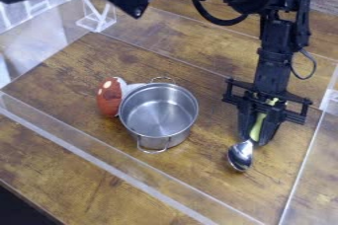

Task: Move the green spoon to the left

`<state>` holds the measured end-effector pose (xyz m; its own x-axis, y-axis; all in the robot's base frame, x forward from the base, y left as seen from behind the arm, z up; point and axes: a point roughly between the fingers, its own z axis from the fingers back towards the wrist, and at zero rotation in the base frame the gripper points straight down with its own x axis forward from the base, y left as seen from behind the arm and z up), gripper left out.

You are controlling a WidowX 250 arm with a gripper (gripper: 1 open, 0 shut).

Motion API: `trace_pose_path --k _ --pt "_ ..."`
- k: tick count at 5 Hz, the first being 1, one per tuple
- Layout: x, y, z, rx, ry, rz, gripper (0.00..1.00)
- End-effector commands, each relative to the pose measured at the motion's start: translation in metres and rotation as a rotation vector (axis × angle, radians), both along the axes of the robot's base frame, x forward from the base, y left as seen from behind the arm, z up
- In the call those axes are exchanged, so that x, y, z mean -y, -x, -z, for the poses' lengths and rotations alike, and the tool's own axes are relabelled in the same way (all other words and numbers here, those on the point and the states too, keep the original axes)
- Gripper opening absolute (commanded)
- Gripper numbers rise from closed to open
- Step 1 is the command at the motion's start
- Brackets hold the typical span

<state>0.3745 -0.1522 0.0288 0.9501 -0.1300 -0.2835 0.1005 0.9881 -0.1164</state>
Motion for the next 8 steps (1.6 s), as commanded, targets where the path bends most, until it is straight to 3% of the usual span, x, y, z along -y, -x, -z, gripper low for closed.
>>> trace_pose_path --k 1,2,4,5,6,7,8 --pt "0.006 -0.009 -0.028 0.072 0.028 0.028 0.00" --pt "0.000 -0.013 -0.029 0.064 0.026 0.026 0.00" --pt "-0.021 -0.009 -0.049 0.042 0.022 0.093 0.00" --pt "-0.035 -0.004 -0.053 0.035 0.021 0.061 0.00" --pt "-0.044 0.001 -0.056 0.034 0.029 0.029 0.00" --pt "-0.039 0.000 -0.060 0.053 0.065 0.067 0.00" --pt "-0.031 -0.001 -0.057 0.060 0.080 0.115 0.00"
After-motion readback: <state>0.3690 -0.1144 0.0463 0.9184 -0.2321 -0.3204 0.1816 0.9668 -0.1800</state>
